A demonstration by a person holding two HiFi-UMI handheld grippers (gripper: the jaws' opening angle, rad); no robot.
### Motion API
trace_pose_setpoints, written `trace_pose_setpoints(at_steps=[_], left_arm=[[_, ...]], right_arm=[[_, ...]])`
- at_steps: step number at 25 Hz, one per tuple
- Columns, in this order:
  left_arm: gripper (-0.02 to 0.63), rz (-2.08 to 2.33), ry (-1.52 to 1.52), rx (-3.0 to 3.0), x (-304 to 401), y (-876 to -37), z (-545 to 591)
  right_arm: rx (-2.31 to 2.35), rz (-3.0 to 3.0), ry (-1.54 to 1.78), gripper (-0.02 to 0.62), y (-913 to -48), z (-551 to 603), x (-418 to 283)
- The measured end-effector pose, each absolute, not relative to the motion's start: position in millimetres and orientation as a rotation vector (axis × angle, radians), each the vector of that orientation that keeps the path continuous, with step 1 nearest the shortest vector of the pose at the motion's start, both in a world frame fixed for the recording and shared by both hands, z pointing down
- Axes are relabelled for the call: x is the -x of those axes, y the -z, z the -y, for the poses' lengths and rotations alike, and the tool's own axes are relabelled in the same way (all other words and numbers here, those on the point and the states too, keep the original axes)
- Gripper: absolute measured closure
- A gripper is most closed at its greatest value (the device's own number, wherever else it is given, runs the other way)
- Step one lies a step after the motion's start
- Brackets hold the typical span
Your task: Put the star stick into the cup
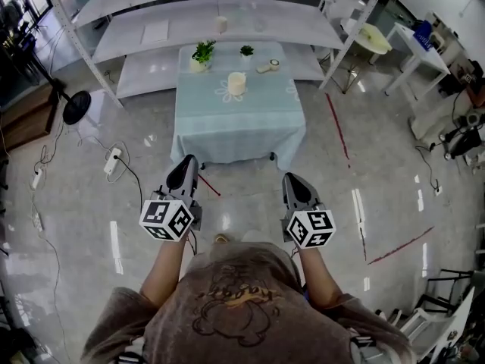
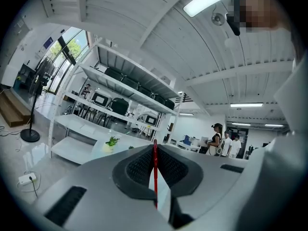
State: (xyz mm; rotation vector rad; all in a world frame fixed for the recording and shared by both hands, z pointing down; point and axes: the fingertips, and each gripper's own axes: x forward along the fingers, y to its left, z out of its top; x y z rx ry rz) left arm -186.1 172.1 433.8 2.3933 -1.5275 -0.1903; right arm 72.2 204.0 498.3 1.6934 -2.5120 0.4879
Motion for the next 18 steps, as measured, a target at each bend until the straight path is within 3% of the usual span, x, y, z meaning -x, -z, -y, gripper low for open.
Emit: trace_pose_setpoints(at_steps=[18], left_arm=[[0.575,1.514,0.245,-2.392,193.2,-438.9,-85.5]], right_arm=[[-1.744,2.477,-0.509,0.592,-512.3,-126.4,-68.7]])
